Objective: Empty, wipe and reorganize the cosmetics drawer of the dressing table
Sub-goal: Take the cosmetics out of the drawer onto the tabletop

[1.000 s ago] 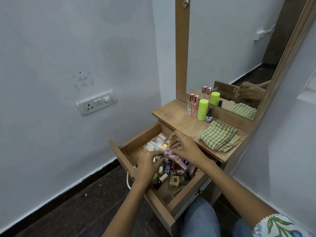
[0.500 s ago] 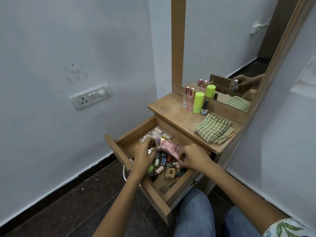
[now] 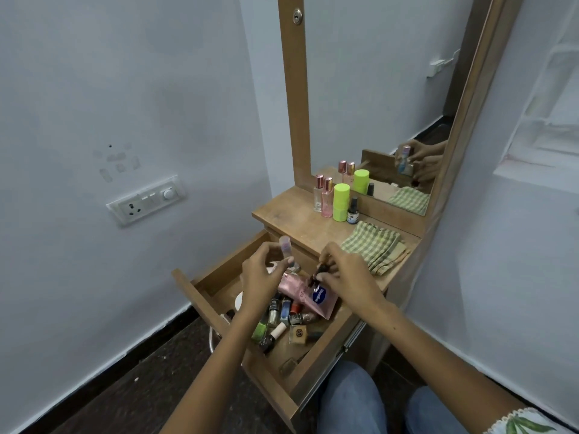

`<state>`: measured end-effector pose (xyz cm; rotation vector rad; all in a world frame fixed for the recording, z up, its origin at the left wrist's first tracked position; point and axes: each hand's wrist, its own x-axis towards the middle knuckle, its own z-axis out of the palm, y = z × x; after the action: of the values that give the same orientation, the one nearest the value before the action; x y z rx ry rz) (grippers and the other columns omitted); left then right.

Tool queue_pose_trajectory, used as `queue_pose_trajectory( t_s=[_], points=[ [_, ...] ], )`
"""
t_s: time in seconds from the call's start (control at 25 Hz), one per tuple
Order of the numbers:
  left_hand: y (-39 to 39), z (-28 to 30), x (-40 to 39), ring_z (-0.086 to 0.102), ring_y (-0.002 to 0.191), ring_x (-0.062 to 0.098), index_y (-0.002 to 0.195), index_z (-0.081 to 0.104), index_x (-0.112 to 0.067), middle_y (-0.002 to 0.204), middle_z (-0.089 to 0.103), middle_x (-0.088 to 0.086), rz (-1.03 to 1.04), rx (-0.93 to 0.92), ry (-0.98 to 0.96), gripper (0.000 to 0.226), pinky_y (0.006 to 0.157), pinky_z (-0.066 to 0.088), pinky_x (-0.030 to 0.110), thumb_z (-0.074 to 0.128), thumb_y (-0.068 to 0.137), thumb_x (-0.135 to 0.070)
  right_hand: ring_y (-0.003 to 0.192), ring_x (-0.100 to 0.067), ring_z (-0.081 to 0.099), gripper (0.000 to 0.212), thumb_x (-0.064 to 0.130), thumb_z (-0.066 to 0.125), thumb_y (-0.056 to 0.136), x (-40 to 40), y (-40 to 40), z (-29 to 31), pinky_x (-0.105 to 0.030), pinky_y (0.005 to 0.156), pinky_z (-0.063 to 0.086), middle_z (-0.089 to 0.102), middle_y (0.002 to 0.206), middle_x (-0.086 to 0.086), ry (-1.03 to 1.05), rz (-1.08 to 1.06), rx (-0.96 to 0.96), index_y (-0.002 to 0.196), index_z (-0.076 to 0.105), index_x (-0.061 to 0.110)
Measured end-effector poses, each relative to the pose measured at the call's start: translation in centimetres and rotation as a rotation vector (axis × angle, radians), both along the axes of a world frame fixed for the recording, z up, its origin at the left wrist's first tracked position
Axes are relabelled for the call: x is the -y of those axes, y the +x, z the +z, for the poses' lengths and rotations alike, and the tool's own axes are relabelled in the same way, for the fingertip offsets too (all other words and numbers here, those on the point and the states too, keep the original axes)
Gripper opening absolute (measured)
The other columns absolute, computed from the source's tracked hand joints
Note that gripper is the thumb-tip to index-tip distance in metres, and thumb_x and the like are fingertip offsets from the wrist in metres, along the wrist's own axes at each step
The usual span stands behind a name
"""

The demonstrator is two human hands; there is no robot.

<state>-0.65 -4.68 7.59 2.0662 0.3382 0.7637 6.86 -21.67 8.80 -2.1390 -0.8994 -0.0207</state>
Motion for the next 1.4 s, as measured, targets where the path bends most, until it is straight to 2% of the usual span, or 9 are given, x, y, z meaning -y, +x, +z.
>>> queue_pose_trajectory(
  t_s=[0.16,0.32,0.4,0.6,0.88,0.96,1.08,1.28,1.4],
  points=[
    [6.7,2.6,1.0,0.066,0.082,0.009,0.087,0.065,-0.019,0.086,0.069,-0.005,-0.044,-0.004,-0.033,0.015,0.073,0.053,0.024,0.075,0.077,-0.015,0.078,-0.005,0.064,0.025,0.006,0.077,0.077,0.3,4.0,4.0,-0.014,0.067,0.052,0.069,0.088,0.002,0.183,-0.136,0.143,0.096,0.062,0.013],
    [11.4,2.4,1.8,0.064,0.078,0.013,0.087,0.068,-0.009,0.084,0.069,0.001,-0.043,-0.023,-0.014,0.015,0.067,0.047,0.022,0.077,0.075,-0.009,0.077,-0.018,0.068,0.026,0.002,0.078,0.074,-0.2,9.3,3.9,-0.037,0.069,0.057,0.072,0.086,-0.004,0.155,-0.268,0.201,0.095,0.065,0.012],
    [12.7,1.9,1.7,0.064,0.078,0.013,0.088,0.069,-0.010,0.084,0.069,0.000,-0.033,-0.040,0.011,0.016,0.066,0.048,0.023,0.077,0.074,-0.008,0.077,-0.022,0.068,0.026,0.004,0.078,0.074,-0.4,10.9,2.9,-0.041,0.067,0.057,0.072,0.086,-0.006,0.095,-0.293,0.203,0.094,0.066,0.013],
    [14.3,1.4,1.4,0.062,0.078,0.012,0.088,0.067,-0.016,0.083,0.067,-0.003,-0.046,-0.061,0.038,0.016,0.069,0.050,0.027,0.075,0.076,-0.009,0.076,-0.021,0.070,0.023,0.014,0.079,0.076,-0.6,12.1,1.2,-0.041,0.065,0.058,0.072,0.084,-0.006,0.049,-0.298,0.206,0.093,0.063,0.012],
    [15.0,0.6,2.7,0.058,0.074,-0.001,0.090,0.065,-0.022,0.081,0.063,-0.011,-0.103,-0.076,0.067,0.018,0.062,0.044,0.009,0.073,0.078,-0.011,0.078,-0.019,0.066,0.025,0.012,0.078,0.076,-0.9,12.0,1.1,-0.038,0.070,0.057,0.064,0.097,-0.003,0.026,-0.305,0.301,0.096,0.064,0.011],
    [14.9,0.3,2.9,0.059,0.077,-0.005,0.093,0.066,-0.022,0.084,0.064,-0.013,-0.129,-0.060,0.056,0.021,0.068,0.047,0.007,0.073,0.078,-0.008,0.078,-0.017,0.066,0.026,0.011,0.077,0.077,-0.6,11.5,1.1,-0.034,0.069,0.057,0.061,0.103,-0.001,0.031,-0.302,0.330,0.099,0.064,0.012],
    [14.6,0.3,2.8,0.065,0.083,0.002,0.102,0.069,-0.016,0.091,0.070,-0.005,-0.148,-0.067,0.010,0.028,0.078,0.055,0.017,0.075,0.076,-0.006,0.073,-0.014,0.065,0.019,0.009,0.073,0.080,0.2,10.3,1.4,-0.026,0.060,0.053,0.061,0.101,0.001,0.052,-0.321,0.406,0.097,0.065,0.013],
    [8.8,1.0,1.5,0.064,0.085,0.003,0.107,0.068,-0.013,0.093,0.068,-0.007,-0.064,-0.043,0.069,0.030,0.075,0.051,0.011,0.075,0.078,-0.012,0.072,-0.004,0.061,0.013,0.013,0.070,0.082,0.6,5.2,1.7,-0.011,0.064,0.045,0.068,0.092,0.003,0.114,-0.064,0.398,0.095,0.068,0.015],
    [2.6,0.4,-0.1,0.064,0.083,0.001,0.105,0.068,-0.017,0.091,0.069,-0.010,-0.089,-0.089,0.158,0.028,0.073,0.049,0.009,0.074,0.078,-0.011,0.078,-0.003,0.060,0.017,0.025,0.070,0.083,0.3,1.3,0.5,-0.007,0.071,0.038,0.070,0.094,0.004,-0.135,0.236,0.263,0.099,0.069,0.019]
  ],
)
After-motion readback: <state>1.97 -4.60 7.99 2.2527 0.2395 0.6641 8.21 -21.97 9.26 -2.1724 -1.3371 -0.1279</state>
